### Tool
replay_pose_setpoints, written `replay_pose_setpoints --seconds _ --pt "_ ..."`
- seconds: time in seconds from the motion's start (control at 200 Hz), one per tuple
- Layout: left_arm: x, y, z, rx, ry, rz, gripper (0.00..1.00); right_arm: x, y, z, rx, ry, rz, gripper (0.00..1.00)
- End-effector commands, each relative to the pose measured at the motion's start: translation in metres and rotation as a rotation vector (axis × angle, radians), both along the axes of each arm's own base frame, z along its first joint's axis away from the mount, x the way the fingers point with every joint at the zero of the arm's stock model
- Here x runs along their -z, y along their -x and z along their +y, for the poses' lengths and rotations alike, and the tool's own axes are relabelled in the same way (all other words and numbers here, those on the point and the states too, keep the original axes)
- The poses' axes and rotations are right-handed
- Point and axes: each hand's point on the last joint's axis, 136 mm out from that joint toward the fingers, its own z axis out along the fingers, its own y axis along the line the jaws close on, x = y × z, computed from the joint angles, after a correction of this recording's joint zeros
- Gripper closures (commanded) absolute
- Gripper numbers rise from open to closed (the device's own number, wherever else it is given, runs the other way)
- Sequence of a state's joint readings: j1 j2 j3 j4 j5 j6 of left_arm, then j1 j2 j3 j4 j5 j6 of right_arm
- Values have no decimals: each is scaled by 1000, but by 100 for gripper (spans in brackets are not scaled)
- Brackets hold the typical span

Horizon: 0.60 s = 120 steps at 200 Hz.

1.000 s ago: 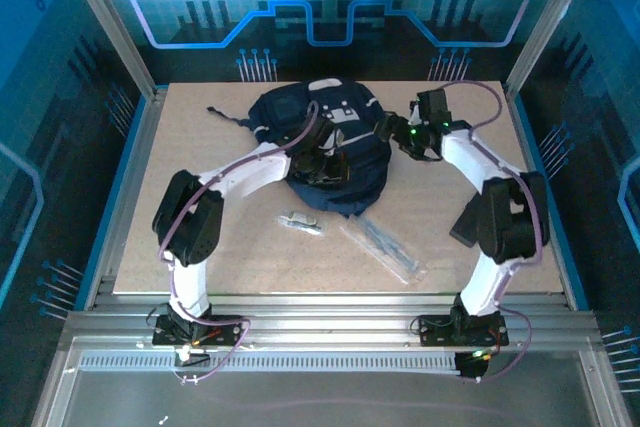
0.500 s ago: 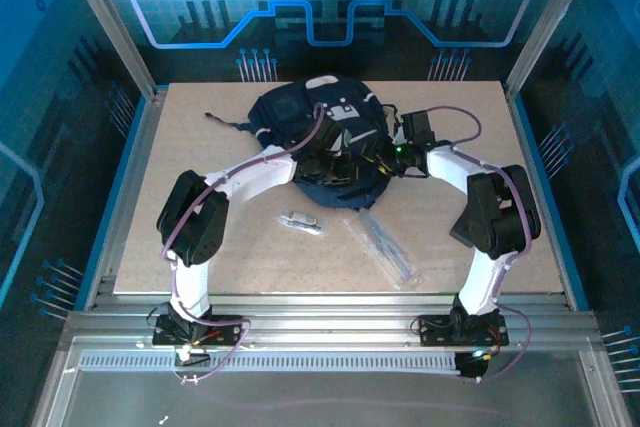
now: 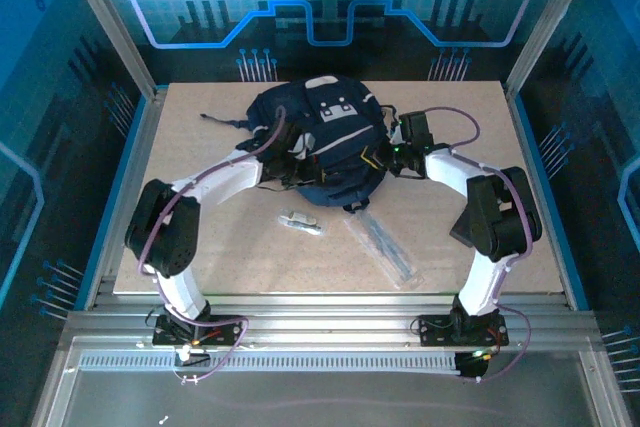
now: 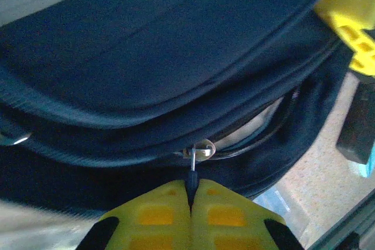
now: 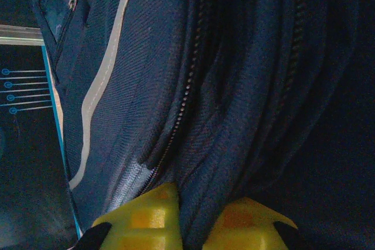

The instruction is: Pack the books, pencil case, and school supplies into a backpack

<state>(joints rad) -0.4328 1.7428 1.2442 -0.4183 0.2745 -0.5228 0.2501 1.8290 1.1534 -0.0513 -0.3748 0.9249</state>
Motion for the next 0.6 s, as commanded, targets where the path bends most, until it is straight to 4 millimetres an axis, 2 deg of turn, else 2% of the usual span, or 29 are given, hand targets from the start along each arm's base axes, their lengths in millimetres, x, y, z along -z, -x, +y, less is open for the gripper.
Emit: replay_pose_setpoints --seconds 0.0,0.205,0.295,0.455,0.595 --pt "6 -4 62 -117 -114 -4 100 -27 -8 -10 -2 44 -83 100" --pt "16 2 97 -169 -195 45 100 -34 -10 -13 -18 83 -104 100" --pt "21 -5 116 -209 -228 45 100 -39 -10 -11 -40 82 -124 100" --pt "25 -36 157 -312 -325 -36 100 -42 -8 -5 -89 111 -145 100" --pt "18 -69 188 -359 -394 -141 100 -44 -6 -3 -137 128 -158 100"
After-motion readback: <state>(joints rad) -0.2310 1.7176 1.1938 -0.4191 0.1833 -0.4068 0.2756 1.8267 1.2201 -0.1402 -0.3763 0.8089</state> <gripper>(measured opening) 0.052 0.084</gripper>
